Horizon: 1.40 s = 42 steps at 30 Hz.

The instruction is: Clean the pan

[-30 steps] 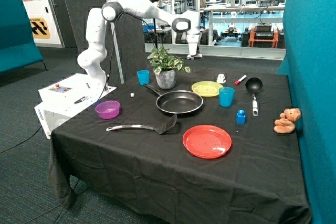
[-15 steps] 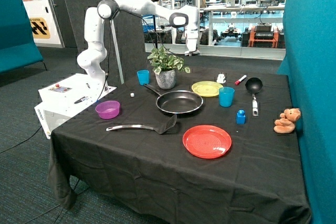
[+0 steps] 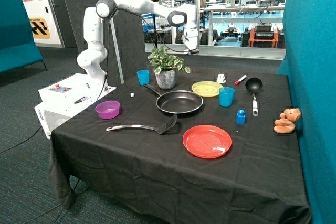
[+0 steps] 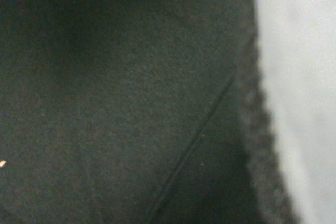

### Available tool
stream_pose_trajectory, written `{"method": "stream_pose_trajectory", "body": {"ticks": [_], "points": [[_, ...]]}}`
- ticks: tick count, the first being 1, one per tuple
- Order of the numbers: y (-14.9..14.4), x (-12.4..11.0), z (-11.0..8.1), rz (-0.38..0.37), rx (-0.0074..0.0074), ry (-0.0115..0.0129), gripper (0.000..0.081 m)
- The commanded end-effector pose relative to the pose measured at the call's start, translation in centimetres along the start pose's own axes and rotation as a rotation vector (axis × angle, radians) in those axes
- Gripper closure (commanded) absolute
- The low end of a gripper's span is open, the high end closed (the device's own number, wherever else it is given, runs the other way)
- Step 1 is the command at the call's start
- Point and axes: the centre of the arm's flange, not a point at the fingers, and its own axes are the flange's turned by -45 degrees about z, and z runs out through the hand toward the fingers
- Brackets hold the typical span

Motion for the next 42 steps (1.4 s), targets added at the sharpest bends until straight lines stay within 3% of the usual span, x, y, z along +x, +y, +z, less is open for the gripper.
{"method": "stream_pose_trajectory", "body": {"ticks": [1, 11, 13, 14, 15, 16, 17, 18, 20, 21, 22, 23, 24, 25, 26, 27, 28, 30, 32, 33, 34, 35, 36, 37, 42], "points": [[3.1, -0.3, -1.7, 0.068, 0.0007, 0.0, 0.0808], [5.6, -0.8, -2.5, 0.102, 0.0007, -0.0001, 0.0808], [7.1, -1.3, -2.6, 0.207, 0.0007, -0.0001, 0.0808], [9.1, 4.1, -0.1, 0.802, 0.0006, -0.0003, 0.0808], [8.6, 1.1, -1.3, 0.221, 0.0007, -0.0001, 0.0808], [8.6, -0.5, -1.9, 0.232, 0.0007, -0.0001, 0.0808], [10.6, 4.0, 0.4, 0.89, 0.0006, -0.0003, 0.0808], [11.6, 6.1, 1.5, 0.902, 0.0006, -0.0003, 0.0808], [13.2, 7.3, 2.5, 0.939, 0.0006, -0.0003, 0.0808], [12.7, 8.7, 4.8, -0.66, 0.0007, 0.0002, 0.0808], [13.7, 7.8, 3.9, 0.959, 0.0006, -0.0004, 0.0808], [13.1, 9.3, 4.6, -0.246, 0.0007, 0.0001, 0.0808], [12.1, 2.6, 1.2, 0.293, 0.0007, -0.0001, 0.0808], [11.7, -0.9, -0.4, 0.293, 0.0007, -0.0001, 0.0808], [11.5, -2.8, -1.1, 0.329, 0.0007, -0.0001, 0.0808], [11.5, -3.7, -1.5, 0.311, 0.0007, -0.0001, 0.0808], [11.5, -4.3, -1.5, 0.373, 0.0007, -0.0002, 0.0808], [11.7, -4.9, -1.6, 0.316, 0.0007, -0.0001, 0.0808], [11.8, -5.2, -1.6, 0.319, 0.0007, -0.0001, 0.0808], [11.8, -5.2, -1.4, 0.396, 0.0007, -0.0002, 0.0808], [11.9, -5.3, -1.4, 0.331, 0.0007, -0.0001, 0.0808], [12.0, -5.4, -1.4, 0.338, 0.0007, -0.0001, 0.0808], [13.0, -2.4, 0.7, 0.823, 0.0006, -0.0003, 0.0808], [12.6, -4.1, -0.2, 0.36, 0.0007, -0.0001, 0.0808], [13.2, -6.0, -1.8, 0.357, 0.0007, -0.0001, 0.0808]]}}
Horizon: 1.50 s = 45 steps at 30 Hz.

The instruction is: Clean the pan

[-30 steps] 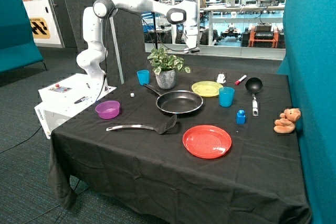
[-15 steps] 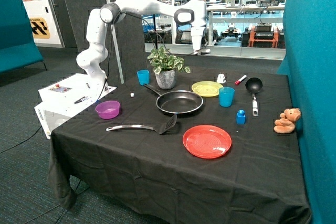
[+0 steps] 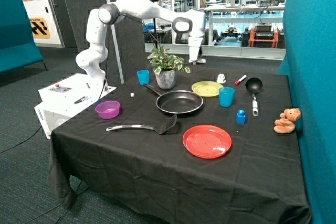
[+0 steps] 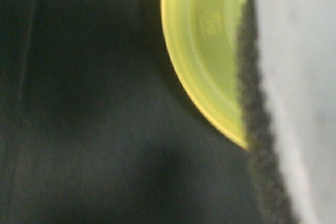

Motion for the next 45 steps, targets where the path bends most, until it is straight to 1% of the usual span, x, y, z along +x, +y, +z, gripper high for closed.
{"method": "stream_pose_trajectory", "body": {"ticks": [1, 6, 14, 15, 17, 21, 22, 24, 27, 28, 31, 32, 33, 34, 37, 38, 39, 40, 41, 42, 43, 45], "points": [[2.0, -5.3, -3.8, -0.019, -0.0099, 0.0302, 0.0808], [2.9, -5.4, -4.3, -0.019, -0.0099, 0.0302, 0.0808], [4.2, -5.4, -4.7, -0.011, -0.0098, 0.0302, 0.0808], [4.6, -5.5, -4.7, 0.007, -0.0095, 0.0303, 0.0808], [5.5, -5.6, -4.8, 0.017, -0.0094, 0.0303, 0.0808], [7.4, -6.1, -4.5, 0.08, -0.0084, 0.0306, 0.0808], [7.6, -6.2, -4.5, 0.062, -0.0087, 0.0305, 0.0808], [8.6, -6.6, -4.1, 0.089, -0.0083, 0.0307, 0.0808], [9.6, -7.1, -3.7, 0.092, -0.0083, 0.0307, 0.0808], [9.9, -7.1, -3.7, 0.109, -0.008, 0.0308, 0.0808], [10.6, -7.4, -3.6, 0.104, -0.0081, 0.0307, 0.0808], [11.0, -7.4, -3.6, 0.13, -0.0077, 0.0308, 0.0808], [11.4, -7.4, -3.6, 0.174, -0.007, 0.031, 0.0808], [11.6, -7.6, -3.5, 0.122, -0.0078, 0.0308, 0.0808], [12.3, -7.8, -3.3, 0.145, -0.0074, 0.0309, 0.0808], [12.5, -7.9, -3.3, 0.137, -0.0076, 0.0309, 0.0808], [12.8, -8.0, -3.3, 0.158, -0.0072, 0.031, 0.0808], [12.9, -8.1, -3.2, 0.15, -0.0074, 0.0309, 0.0808], [13.4, -8.1, -3.2, 0.218, -0.0063, 0.0312, 0.0808], [13.5, -8.2, -3.2, 0.168, -0.0071, 0.031, 0.0808], [13.6, -8.2, -3.1, 0.16, -0.0072, 0.031, 0.0808], [14.1, -8.4, -3.0, 0.183, -0.0069, 0.0311, 0.0808]]}}
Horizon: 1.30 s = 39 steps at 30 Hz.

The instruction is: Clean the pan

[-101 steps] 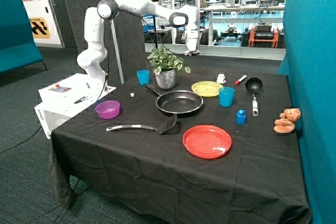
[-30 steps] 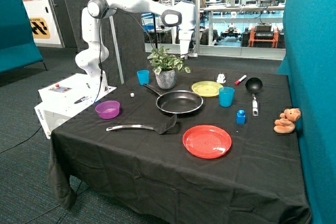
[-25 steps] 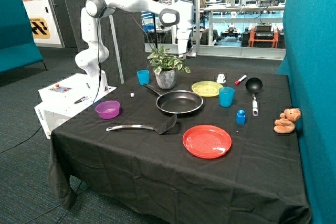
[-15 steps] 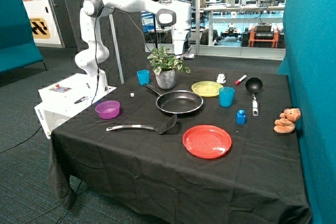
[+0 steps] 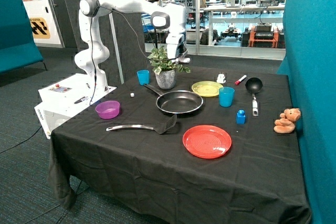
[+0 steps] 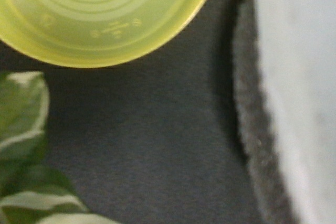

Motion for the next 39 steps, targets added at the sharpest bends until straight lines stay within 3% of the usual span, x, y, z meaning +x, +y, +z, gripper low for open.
{"method": "stream_pose_trajectory", "body": {"ticks": [1, 19, 39], "points": [[2.4, -0.3, 0.5, 0.035, -0.0007, -0.001, 0.0808], [6.8, -1.4, 3.2, 0.101, -0.0007, -0.0009, 0.0808], [9.7, -1.1, 5.8, 0.113, -0.0007, -0.0009, 0.0808]]}}
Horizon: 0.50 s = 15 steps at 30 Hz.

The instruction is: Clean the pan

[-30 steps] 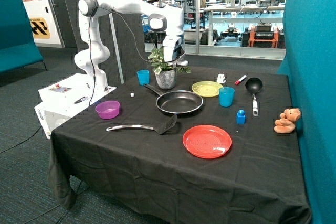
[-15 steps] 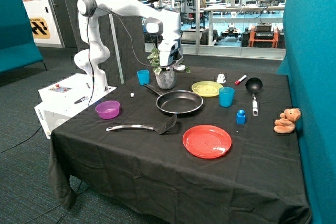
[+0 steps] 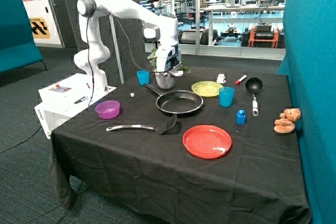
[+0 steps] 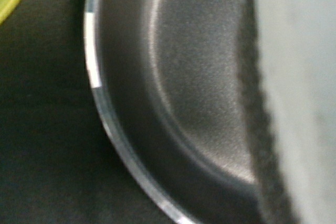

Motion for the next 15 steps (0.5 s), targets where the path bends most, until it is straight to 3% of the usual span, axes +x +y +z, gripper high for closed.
{"method": "stream_pose_trajectory", "body": {"ticks": [1, 15], "points": [[1.5, 0.4, 1.4, 0.006, 0.0008, -0.004, 0.0808], [3.2, 0.7, 4.6, -0.01, 0.0008, -0.004, 0.0808]]}}
